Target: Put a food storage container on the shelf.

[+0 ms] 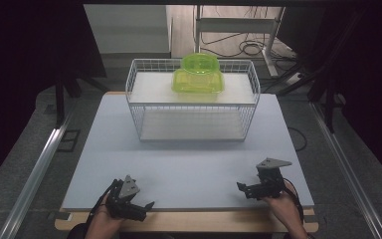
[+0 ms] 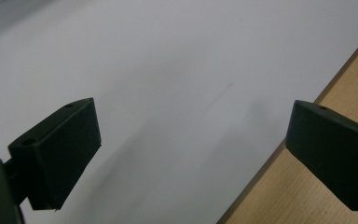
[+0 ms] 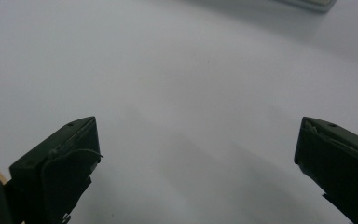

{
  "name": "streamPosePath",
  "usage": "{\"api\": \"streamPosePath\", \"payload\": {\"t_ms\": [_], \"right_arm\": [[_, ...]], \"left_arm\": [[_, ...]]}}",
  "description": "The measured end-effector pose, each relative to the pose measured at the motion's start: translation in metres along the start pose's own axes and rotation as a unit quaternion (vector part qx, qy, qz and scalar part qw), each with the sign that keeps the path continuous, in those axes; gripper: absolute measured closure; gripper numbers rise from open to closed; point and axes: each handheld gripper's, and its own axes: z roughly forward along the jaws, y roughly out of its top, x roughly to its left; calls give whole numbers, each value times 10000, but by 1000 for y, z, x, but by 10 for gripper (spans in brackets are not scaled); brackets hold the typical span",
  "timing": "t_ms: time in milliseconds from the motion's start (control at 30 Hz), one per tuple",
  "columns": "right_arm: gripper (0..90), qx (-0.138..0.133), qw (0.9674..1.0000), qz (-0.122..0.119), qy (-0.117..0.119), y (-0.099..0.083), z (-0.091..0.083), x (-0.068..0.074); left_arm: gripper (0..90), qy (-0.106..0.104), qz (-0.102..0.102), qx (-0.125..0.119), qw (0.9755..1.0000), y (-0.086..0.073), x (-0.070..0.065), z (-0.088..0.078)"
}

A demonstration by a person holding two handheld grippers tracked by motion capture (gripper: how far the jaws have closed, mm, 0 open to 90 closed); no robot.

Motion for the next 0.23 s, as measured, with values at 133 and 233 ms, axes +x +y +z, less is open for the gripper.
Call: {"api": "streamPosePath", "payload": {"t_ms": [133,233], "right_arm": [[4,109,9999,-4,-26,-4,2,0],[4,103,9999,6,-43,-4,3,0]], "left_arm": [[31,-4,-3,7,10000,0,0,0],[30,-2,-3,0,10000,0,0,0]]}}
